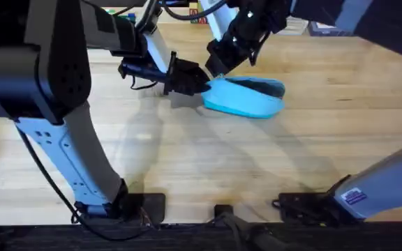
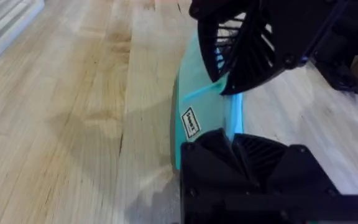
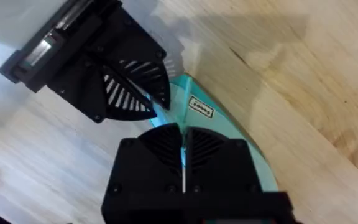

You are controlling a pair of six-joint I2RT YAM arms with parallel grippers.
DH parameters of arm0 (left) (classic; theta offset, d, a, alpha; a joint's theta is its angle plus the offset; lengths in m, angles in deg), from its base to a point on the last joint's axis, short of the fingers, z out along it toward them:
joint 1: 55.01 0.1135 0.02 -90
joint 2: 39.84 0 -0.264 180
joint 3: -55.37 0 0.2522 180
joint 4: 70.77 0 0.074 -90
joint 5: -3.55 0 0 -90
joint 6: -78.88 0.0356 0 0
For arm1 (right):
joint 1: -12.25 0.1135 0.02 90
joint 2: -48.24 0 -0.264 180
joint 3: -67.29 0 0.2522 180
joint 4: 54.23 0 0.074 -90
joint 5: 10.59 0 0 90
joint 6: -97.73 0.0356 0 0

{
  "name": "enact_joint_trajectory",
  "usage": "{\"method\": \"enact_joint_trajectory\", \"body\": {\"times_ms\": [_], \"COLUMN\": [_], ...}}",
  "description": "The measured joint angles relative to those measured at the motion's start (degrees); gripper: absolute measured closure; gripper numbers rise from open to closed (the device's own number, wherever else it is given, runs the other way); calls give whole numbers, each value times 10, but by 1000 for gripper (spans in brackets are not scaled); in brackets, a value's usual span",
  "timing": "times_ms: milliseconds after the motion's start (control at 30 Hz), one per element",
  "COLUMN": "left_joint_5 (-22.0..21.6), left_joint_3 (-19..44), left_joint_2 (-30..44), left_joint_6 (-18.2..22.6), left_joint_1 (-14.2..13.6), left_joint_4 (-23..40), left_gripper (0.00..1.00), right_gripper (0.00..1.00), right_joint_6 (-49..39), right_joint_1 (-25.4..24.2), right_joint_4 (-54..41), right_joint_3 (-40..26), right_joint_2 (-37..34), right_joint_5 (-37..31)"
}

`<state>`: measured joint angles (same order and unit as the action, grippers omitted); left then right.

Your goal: Unzip the bag, pick up the pens from the table one at a time and place them inside, then zip the bag closed.

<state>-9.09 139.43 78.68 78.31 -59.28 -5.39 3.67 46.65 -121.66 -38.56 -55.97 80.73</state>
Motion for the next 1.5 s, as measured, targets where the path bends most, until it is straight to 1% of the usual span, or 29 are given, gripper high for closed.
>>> {"method": "enact_joint_trajectory", "body": {"times_ms": [167,633,867,1500], "left_joint_5": [0,9,13,11], "left_joint_3": [0,0,0,0], "left_joint_2": [0,0,0,0], "left_joint_6": [0,0,0,0], "left_joint_1": [0,-5,-6,-7], "left_joint_4": [0,0,0,-2], "left_gripper": [958,958,958,958], "right_gripper": [970,970,970,970], "right_joint_6": [-2,-2,-2,-2], "right_joint_1": [0,6,-1,-84], "right_joint_4": [-8,-59,-71,-110], "right_joint_3": [-1,-5,-6,-7], "right_joint_2": [0,0,0,0], "right_joint_5": [-9,-107,-116,-120]}}
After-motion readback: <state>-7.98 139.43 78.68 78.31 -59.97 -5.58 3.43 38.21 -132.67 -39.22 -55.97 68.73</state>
